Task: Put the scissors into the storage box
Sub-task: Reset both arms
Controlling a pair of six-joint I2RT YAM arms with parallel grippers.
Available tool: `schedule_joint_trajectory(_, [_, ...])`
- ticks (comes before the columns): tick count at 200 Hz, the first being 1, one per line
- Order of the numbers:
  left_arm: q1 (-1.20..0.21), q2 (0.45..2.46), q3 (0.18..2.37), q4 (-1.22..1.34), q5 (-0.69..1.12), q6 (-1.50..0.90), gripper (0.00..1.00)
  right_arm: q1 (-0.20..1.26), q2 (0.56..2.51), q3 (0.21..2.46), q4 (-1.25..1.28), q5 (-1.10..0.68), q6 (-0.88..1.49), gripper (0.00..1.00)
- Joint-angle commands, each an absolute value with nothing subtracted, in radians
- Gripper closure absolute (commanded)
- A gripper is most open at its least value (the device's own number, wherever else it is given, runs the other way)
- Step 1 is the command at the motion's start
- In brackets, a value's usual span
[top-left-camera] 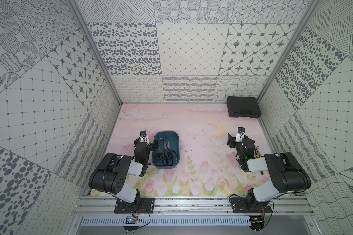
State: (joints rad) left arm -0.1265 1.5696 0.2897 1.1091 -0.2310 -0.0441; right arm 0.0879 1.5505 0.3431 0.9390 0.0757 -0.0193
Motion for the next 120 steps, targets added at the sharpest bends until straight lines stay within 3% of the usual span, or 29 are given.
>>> schedule_joint_trajectory(1, [-0.08,1.576,0.39,0.891,-0.116,-0.029,0.01,0.045,1.555,0.412,0.832,0.021,0.017,0.04])
schedule_joint_trajectory(19, [-0.032,1.571,0.415,0.835,-0.038,-0.064,0.01,0.042,1.554,0.417,0.828,0.018,0.02,0.03])
schedule_joint_trajectory(120, [-0.034,1.571,0.414,0.833,-0.04,-0.063,0.01,0.038,1.554,0.417,0.825,0.01,0.02,0.03])
